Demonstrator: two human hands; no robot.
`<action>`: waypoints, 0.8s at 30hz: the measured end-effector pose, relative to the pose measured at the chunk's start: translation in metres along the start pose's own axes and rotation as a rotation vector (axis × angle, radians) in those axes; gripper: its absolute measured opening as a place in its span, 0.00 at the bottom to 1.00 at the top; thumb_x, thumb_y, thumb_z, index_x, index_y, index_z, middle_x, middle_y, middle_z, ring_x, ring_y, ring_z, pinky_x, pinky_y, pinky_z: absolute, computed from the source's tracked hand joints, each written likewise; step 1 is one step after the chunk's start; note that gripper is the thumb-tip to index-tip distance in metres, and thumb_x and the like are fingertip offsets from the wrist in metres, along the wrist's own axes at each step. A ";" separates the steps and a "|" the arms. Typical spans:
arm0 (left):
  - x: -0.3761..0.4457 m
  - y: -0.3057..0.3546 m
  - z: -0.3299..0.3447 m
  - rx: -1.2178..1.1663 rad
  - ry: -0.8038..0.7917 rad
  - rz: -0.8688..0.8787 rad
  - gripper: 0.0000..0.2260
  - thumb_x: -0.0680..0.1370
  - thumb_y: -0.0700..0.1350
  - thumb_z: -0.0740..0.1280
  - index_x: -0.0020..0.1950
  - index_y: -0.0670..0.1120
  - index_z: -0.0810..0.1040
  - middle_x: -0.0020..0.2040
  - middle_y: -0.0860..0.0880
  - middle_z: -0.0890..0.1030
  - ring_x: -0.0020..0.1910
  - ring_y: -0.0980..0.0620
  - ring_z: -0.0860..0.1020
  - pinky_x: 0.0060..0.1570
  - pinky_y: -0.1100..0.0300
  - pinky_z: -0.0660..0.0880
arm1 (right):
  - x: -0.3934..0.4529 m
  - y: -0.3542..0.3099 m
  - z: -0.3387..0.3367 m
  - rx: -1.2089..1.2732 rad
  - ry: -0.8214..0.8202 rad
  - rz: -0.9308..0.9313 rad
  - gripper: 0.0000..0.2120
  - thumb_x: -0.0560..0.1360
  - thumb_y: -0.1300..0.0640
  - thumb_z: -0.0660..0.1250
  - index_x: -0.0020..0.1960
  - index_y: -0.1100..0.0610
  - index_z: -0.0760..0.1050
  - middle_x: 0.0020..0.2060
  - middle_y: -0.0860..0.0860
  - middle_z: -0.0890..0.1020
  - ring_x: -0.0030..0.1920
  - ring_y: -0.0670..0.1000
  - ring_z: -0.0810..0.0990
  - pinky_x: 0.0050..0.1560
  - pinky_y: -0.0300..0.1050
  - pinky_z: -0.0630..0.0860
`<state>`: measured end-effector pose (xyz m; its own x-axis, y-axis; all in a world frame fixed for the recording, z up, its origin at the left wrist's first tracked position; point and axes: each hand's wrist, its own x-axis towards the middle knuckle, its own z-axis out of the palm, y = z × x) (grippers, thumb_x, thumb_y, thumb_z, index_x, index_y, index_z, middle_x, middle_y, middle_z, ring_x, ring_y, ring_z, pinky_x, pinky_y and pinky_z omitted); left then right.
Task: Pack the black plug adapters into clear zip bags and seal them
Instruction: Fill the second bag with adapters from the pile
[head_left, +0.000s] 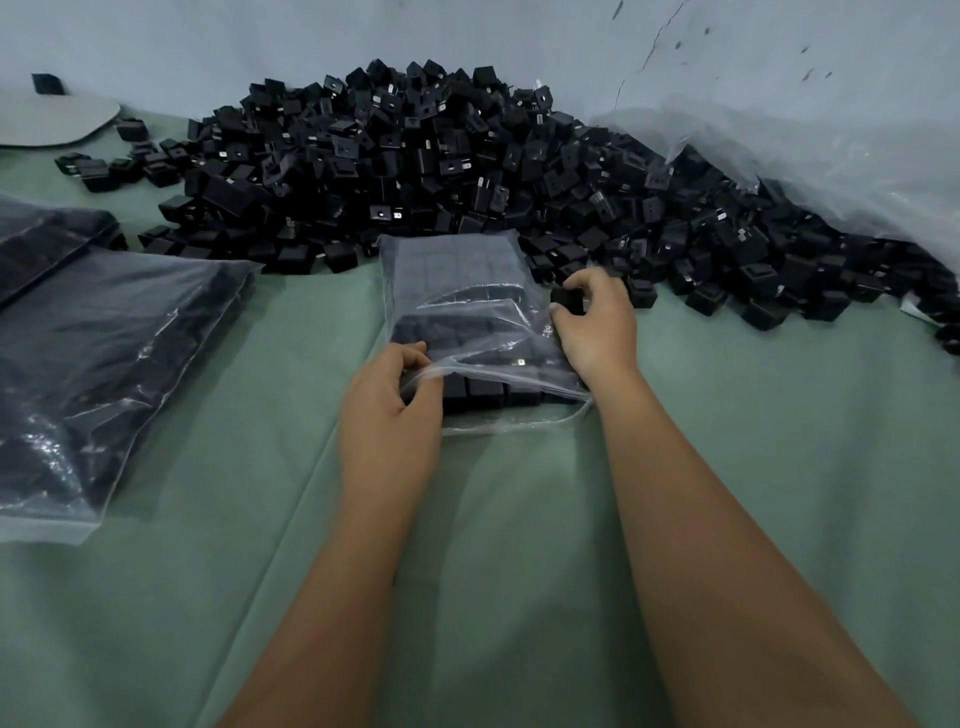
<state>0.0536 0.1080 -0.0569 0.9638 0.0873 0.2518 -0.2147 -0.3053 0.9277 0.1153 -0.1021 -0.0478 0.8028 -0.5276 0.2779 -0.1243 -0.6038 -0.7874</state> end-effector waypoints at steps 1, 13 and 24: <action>0.000 0.000 0.000 -0.009 -0.004 -0.007 0.04 0.75 0.51 0.64 0.40 0.58 0.75 0.55 0.62 0.80 0.54 0.68 0.76 0.47 0.71 0.68 | -0.001 -0.001 -0.001 0.005 0.024 0.014 0.10 0.73 0.58 0.69 0.52 0.53 0.72 0.51 0.46 0.73 0.52 0.49 0.74 0.47 0.38 0.69; 0.000 0.005 -0.001 -0.067 0.005 -0.042 0.04 0.72 0.54 0.65 0.44 0.59 0.79 0.46 0.64 0.81 0.48 0.66 0.77 0.49 0.66 0.73 | -0.054 -0.001 -0.030 0.377 0.367 0.218 0.16 0.67 0.64 0.67 0.50 0.48 0.75 0.46 0.39 0.72 0.43 0.36 0.74 0.36 0.24 0.68; -0.009 0.015 -0.006 -0.138 -0.034 -0.024 0.12 0.78 0.50 0.64 0.59 0.53 0.82 0.54 0.56 0.83 0.54 0.61 0.79 0.60 0.55 0.76 | -0.160 -0.055 -0.016 0.276 0.033 -0.388 0.13 0.65 0.60 0.65 0.49 0.55 0.78 0.46 0.45 0.79 0.49 0.48 0.77 0.51 0.40 0.74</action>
<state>0.0403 0.1085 -0.0434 0.9732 0.0597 0.2220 -0.2092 -0.1700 0.9630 -0.0153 0.0059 -0.0406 0.7396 -0.3160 0.5943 0.3441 -0.5814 -0.7373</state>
